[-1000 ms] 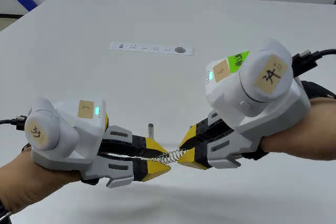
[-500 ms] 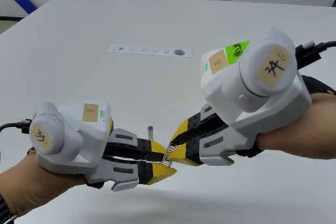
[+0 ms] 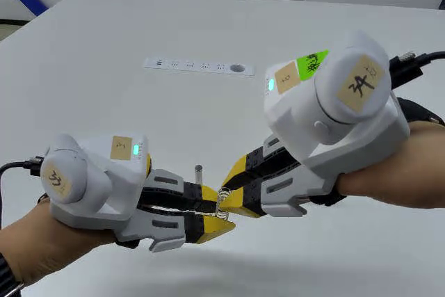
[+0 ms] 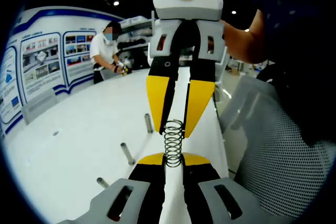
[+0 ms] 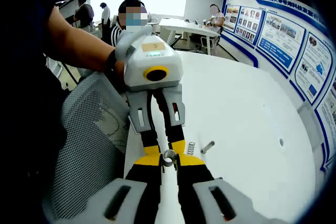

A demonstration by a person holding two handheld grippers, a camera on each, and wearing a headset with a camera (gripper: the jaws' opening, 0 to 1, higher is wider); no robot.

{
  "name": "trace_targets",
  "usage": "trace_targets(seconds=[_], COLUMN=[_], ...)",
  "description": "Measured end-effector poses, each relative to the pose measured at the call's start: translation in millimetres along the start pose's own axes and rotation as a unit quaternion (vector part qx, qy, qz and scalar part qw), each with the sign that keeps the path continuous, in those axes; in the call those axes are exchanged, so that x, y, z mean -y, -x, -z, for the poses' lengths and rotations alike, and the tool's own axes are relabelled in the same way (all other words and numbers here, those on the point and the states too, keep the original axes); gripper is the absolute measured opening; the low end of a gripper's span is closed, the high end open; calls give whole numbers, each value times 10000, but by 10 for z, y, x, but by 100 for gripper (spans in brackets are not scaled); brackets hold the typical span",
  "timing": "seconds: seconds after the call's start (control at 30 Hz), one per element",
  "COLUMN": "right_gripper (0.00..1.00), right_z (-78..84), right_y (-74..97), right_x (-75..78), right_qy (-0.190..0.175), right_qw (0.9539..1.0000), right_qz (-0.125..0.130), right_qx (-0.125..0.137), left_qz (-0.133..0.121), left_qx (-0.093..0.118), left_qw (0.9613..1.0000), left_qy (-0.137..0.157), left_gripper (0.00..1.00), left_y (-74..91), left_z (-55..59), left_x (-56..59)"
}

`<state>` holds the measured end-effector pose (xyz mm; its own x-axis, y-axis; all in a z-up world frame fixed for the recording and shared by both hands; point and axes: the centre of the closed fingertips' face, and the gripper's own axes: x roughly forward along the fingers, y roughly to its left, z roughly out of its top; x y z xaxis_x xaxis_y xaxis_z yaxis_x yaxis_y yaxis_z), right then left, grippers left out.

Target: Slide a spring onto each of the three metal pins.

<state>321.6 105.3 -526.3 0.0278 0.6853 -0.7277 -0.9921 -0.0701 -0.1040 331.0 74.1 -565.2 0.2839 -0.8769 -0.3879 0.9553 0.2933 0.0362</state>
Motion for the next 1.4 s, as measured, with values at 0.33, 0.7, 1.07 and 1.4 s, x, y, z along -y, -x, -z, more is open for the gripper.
trace_targets(seconds=[0.33,0.7,1.07,1.4], right_gripper=[11,11,11,11], right_z=[62,114,204,331], right_y=[5,104,282,271], right_x=[24,164,459,725], right_qy=[-16,-128,-305,-589], right_qw=[9999,9996,9974,9939], right_qz=[31,221,639,933], right_qx=[-101,-93,-114,-62], left_qz=[-54,-334,-803,-1147], left_qx=[35,118,210,287], left_qw=[9999,9987,9946,9893], left_qy=[148,363,623,860], left_gripper=[18,29,39,47], left_y=[24,206,443,597], left_z=[0,20,90,169], left_x=[-23,-93,-221,-275])
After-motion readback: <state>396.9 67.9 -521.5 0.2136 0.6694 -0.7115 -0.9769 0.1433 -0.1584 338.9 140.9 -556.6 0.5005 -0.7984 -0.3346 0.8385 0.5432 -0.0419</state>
